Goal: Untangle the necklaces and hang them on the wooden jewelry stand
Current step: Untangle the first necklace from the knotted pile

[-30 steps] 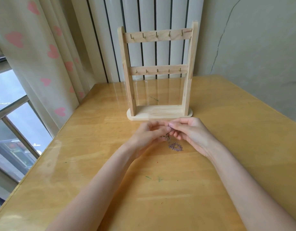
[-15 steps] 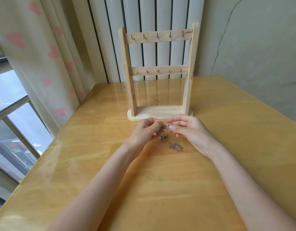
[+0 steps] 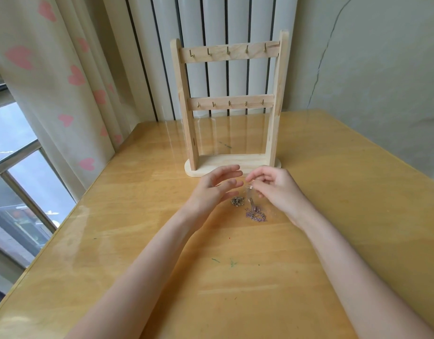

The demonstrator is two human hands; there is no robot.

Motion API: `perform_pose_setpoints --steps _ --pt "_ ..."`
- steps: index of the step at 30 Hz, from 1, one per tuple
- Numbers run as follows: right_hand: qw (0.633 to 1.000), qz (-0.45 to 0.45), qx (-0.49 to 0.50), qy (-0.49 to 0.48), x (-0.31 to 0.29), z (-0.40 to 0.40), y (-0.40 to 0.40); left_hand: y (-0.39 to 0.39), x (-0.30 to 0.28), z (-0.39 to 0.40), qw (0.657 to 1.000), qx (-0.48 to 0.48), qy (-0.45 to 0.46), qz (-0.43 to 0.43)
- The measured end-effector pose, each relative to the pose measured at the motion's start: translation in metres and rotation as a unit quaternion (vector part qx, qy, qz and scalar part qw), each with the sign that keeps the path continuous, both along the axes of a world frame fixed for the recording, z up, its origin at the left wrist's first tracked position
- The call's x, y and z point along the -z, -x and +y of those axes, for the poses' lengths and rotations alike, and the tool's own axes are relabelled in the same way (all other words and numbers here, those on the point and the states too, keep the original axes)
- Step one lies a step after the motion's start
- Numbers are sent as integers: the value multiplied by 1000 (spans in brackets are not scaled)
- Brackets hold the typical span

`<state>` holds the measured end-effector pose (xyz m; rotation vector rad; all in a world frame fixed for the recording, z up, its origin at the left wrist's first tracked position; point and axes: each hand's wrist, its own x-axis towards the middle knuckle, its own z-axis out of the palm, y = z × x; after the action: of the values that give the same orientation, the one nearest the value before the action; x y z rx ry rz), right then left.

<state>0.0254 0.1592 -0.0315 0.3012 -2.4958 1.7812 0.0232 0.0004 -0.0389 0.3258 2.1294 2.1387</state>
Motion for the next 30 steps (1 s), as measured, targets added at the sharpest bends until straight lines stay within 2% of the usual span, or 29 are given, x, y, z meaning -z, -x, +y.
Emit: perform_pose_setpoints --steps 3,6,9,14,22,30 --pt "1000 -9 -3 18 -2 -1 -1 -1 1 -1 1000 21 -15 -9" --pt "990 -41 -41 129 -5 1 -1 -1 2 0 997 67 -1 -26" --pt "979 -48 -61 189 -5 3 0 -3 2 4 996 83 -6 -42" --pt "976 -45 -42 209 -3 5 1 -4 -1 3 993 99 -28 -58" --pt "978 -38 -40 200 -3 4 1 -2 -1 3 997 68 7 -38" --pt "967 -47 -49 246 -4 4 0 -2 -2 4 986 87 -79 -116"
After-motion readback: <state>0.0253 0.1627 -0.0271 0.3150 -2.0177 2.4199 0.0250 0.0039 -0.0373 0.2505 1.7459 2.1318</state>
